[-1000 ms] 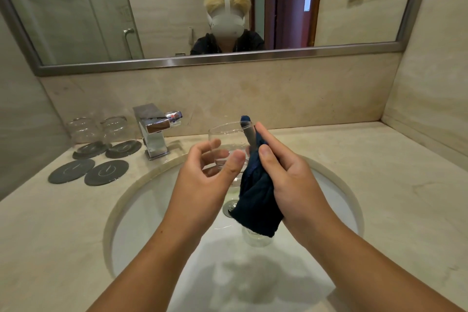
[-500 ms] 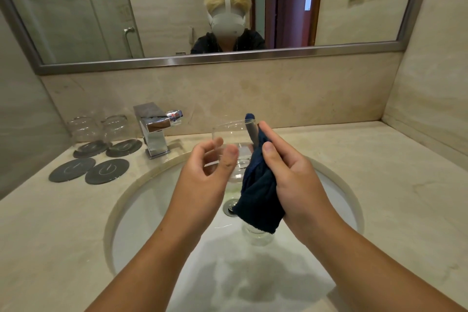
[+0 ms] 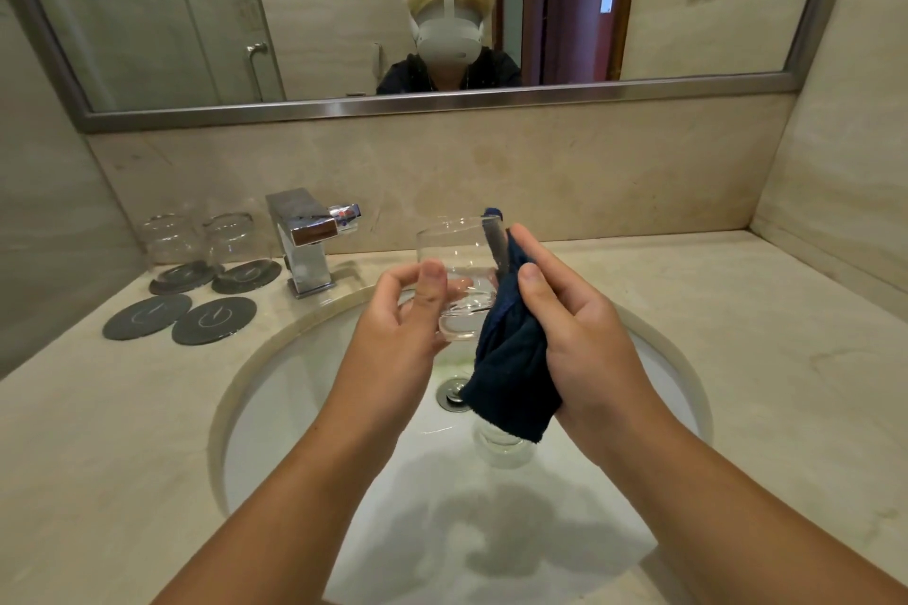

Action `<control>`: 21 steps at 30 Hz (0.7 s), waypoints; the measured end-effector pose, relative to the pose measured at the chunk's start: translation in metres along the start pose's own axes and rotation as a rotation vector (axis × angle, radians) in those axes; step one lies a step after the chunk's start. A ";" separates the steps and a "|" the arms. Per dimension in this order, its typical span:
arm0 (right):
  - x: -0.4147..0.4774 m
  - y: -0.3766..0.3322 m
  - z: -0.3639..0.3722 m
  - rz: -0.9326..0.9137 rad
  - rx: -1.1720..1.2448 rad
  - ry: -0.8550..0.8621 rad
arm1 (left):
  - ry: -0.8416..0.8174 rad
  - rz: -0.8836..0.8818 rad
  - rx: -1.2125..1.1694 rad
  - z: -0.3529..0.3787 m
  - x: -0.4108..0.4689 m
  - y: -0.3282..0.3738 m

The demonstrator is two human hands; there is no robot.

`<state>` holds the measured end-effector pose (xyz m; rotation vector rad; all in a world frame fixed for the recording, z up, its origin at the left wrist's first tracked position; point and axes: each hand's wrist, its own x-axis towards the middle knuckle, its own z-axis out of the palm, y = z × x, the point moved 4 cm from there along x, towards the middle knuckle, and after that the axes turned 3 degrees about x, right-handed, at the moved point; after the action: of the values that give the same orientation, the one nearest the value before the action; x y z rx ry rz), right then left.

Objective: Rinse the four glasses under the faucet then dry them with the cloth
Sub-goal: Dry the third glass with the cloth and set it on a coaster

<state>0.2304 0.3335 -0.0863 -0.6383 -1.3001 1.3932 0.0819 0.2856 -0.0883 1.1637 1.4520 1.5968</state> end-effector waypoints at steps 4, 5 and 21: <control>0.001 0.003 -0.002 -0.014 -0.044 0.001 | 0.029 0.047 0.132 0.000 -0.001 0.002; 0.002 0.005 -0.001 -0.004 -0.045 -0.009 | 0.037 0.060 0.139 -0.001 -0.002 0.003; 0.002 0.006 -0.001 0.016 -0.011 0.009 | 0.051 0.087 0.098 -0.001 -0.002 0.006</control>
<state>0.2283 0.3362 -0.0919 -0.6625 -1.2989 1.3960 0.0824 0.2829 -0.0824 1.2659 1.5466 1.6404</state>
